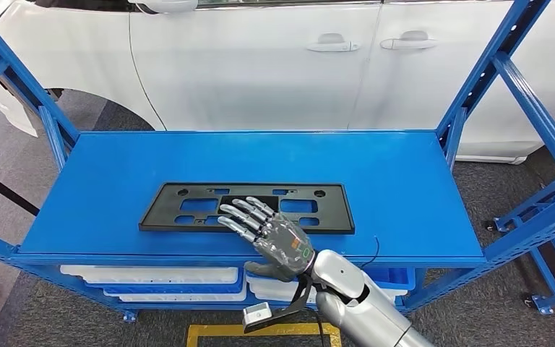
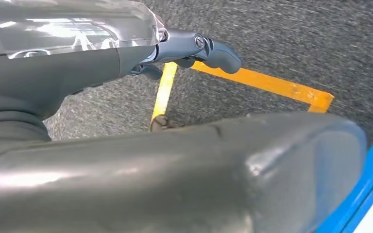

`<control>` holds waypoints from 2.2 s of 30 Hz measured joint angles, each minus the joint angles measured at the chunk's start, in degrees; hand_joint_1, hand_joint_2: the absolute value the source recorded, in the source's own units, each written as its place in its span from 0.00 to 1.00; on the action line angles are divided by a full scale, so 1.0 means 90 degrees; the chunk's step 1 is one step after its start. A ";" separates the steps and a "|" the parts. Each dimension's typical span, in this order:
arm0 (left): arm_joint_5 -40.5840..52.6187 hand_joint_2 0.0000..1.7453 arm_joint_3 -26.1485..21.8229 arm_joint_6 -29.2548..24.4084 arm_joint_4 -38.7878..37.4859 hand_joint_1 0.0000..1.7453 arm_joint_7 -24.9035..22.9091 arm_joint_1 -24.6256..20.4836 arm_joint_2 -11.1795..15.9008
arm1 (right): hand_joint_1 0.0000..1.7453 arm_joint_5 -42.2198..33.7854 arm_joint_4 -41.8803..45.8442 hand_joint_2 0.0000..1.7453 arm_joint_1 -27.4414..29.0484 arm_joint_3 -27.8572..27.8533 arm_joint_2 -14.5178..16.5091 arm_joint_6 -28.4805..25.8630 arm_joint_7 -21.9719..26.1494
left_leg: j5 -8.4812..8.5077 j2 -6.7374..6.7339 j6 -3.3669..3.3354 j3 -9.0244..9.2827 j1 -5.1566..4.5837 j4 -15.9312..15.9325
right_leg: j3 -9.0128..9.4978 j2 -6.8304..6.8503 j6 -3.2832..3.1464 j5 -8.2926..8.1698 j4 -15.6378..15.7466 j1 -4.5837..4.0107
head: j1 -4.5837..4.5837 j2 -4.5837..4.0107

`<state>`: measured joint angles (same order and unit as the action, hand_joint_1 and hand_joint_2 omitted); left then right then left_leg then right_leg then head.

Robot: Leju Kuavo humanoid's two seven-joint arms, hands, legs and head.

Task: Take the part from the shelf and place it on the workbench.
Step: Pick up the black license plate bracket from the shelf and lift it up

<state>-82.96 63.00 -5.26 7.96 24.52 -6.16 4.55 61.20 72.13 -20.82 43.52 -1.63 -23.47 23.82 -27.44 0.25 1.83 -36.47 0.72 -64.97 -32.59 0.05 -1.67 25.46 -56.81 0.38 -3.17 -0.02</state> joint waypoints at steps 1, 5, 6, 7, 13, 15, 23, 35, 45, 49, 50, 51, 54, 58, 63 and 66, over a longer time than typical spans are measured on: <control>0.0000 0.00 0.0008 -0.0004 0.0000 0.00 -0.0001 -0.0012 0.0000 | 0.00 0.0054 -0.0148 1.00 -0.0073 0.0093 0.0076 -0.0012 -0.0038 | 0.0168 -0.0004 -0.0026 0.0212 -0.0009 0.0444 | 0.0007 -0.0006 0.0021 0.0014 -0.0012 -0.0010 | 0.0000 0.0000; -0.0001 0.00 0.0046 -0.0015 0.0001 0.00 -0.0002 -0.0021 -0.0001 | 0.00 0.0178 -0.0725 1.00 -0.0346 0.0398 0.0372 -0.0056 -0.0146 | 0.0290 0.0006 -0.0186 0.0429 -0.0048 0.0919 | -0.0002 -0.0015 0.0149 0.0029 -0.0023 -0.0032 | 0.0000 0.0000; -0.0001 0.00 0.0052 -0.0016 0.0001 0.00 -0.0002 -0.0017 -0.0002 | 0.00 0.0184 -0.0829 1.00 -0.0396 0.0441 0.0424 -0.0066 -0.0156 | 0.0304 0.0009 -0.0225 0.0435 -0.0040 0.0937 | -0.0009 -0.0014 0.0183 0.0062 -0.0054 -0.0026 | 0.0001 0.0000; -0.0001 0.00 0.0055 -0.0016 0.0001 0.00 -0.0002 -0.0018 -0.0002 | 0.00 0.0184 -0.0918 1.00 -0.0445 0.0476 0.0464 -0.0074 -0.0163 | 0.0319 0.0010 -0.0267 0.0443 -0.0029 0.0960 | -0.0052 -0.0013 0.0212 0.0147 -0.0164 -0.0024 | 0.0001 0.0000; -0.0001 0.00 0.0073 -0.0016 0.0000 0.00 -0.0004 -0.0004 -0.0001 | 0.00 0.0200 -0.1322 1.00 -0.0562 0.0668 0.0579 -0.0141 -0.0187 | 0.0314 0.0016 -0.0364 0.0457 -0.0051 0.0965 | -0.0928 -0.0011 0.0249 0.0799 -0.1905 -0.0009 | 0.0000 0.0000; -0.0001 0.00 0.0089 -0.0023 0.0001 0.00 -0.0041 -0.0001 -0.0001 | 0.00 0.0204 -0.1437 1.00 -0.0612 0.0727 0.0690 -0.0148 -0.0231 | 0.0286 0.0025 -0.0347 0.0476 -0.0064 0.0939 | -0.0597 -0.0011 0.0189 0.0327 -0.1153 -0.0018 | 0.0000 0.0000; 0.0004 0.00 0.0283 -0.0290 0.0001 0.00 -0.0711 0.0001 -0.0015 | 0.00 0.0148 -0.1936 1.00 -0.0982 0.1017 0.1375 -0.0333 -0.0393 | 0.0045 0.0012 -0.0089 0.0357 -0.0071 0.0632 | -0.0110 -0.0008 -0.0029 -0.0067 -0.0023 -0.0030 | 0.0000 0.0000; 0.0016 0.00 0.0591 -0.0767 -0.0002 0.00 -0.1895 0.0034 0.0066 | 0.00 0.0024 -0.2505 1.00 -0.1348 0.1306 0.2003 -0.0421 -0.0518 | 0.0256 0.0012 -0.0062 0.0472 -0.0006 0.0915 | -0.0072 -0.0013 0.0055 -0.0036 -0.0048 -0.0055 | 0.0000 0.0000; 0.0024 0.00 0.0866 -0.0776 -0.0007 0.00 -0.2477 0.0092 0.0077 | 0.00 0.0350 -0.3127 1.00 -0.1502 0.1482 0.2181 -0.0794 -0.0946 | 0.0324 0.0009 -0.0305 0.0431 -0.0013 0.0940 | -0.0929 -0.0011 0.0213 0.0737 -0.1871 -0.0024 | 0.0000 0.0000; 0.0023 0.00 0.0912 -0.0713 -0.0007 0.00 -0.2426 0.0085 0.0059 | 0.00 0.0656 -0.3452 1.00 -0.1671 0.1534 0.2310 -0.0993 -0.1281 | 0.0297 0.0017 -0.0250 0.0431 -0.0052 0.0903 | -0.0147 -0.0007 0.0084 0.0025 -0.0251 -0.0068 | 0.0000 0.0000; 0.0023 0.00 0.0925 -0.0702 -0.0007 0.00 -0.2410 0.0086 0.0055 | 0.00 0.0704 -0.3517 1.00 -0.1705 0.1540 0.2332 -0.1016 -0.1363 | 0.0294 0.0016 -0.0219 0.0423 -0.0055 0.0899 | -0.0089 -0.0006 0.0066 0.0004 -0.0111 -0.0085 | 0.0000 0.0000; 0.0023 0.00 0.0938 -0.0691 -0.0007 0.00 -0.2394 0.0087 0.0053 | 0.00 0.0741 -0.3576 1.00 -0.1730 0.1545 0.2350 -0.1027 -0.1436 | 0.0296 0.0015 -0.0181 0.0418 -0.0055 0.0902 | -0.0088 -0.0007 0.0056 0.0005 -0.0089 -0.0096 | 0.0000 0.0000; 0.0023 0.00 0.0971 -0.0677 -0.0007 0.00 -0.2372 0.0084 0.0047 | 0.00 0.0782 -0.3692 1.00 -0.1784 0.1553 0.2402 -0.1039 -0.1536 | 0.0202 0.0012 -0.0076 0.0388 -0.0035 0.0807 | -0.0055 -0.0006 -0.0029 -0.0046 0.0002 -0.0065 | -0.0001 0.0000; 0.0023 0.00 0.1002 -0.0667 -0.0012 0.00 -0.2346 0.0089 0.0058 | 0.00 0.0798 -0.3832 1.00 -0.1849 0.1576 0.2457 -0.1039 -0.1651 | -0.0495 0.0007 0.0055 -0.0295 0.0001 -0.0641 | -0.0034 0.0002 -0.0071 -0.0076 0.0050 -0.0028 | -0.0002 0.0000; 0.0023 0.00 0.1016 -0.0630 -0.0015 0.00 -0.2284 0.0093 0.0065 | 0.00 0.0784 -0.4041 1.00 -0.1954 0.1581 0.2460 -0.1036 -0.1817 | 0.0182 0.0002 0.0060 0.0130 0.0015 0.0304 | -0.0035 -0.0007 -0.0028 -0.0027 -0.0023 -0.0043 | -0.0002 0.0000; 0.0023 0.00 0.1028 -0.0613 -0.0017 0.00 -0.2262 0.0080 0.0069 | 0.00 0.0760 -0.4159 1.00 -0.2059 0.1579 0.2464 -0.1049 -0.1896 | 0.0301 0.0012 -0.0075 0.0397 -0.0022 0.0888 | -0.0067 -0.0014 0.0058 -0.0014 -0.0058 -0.0079 | -0.0001 0.0000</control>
<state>-82.75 72.25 -10.77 7.80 4.16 -5.44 5.17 68.04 34.70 -39.36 57.73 20.55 -32.92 6.75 -24.74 0.36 1.16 -32.89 0.52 -56.98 -33.20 -0.08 -1.15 25.34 -57.33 -0.34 -3.17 -0.02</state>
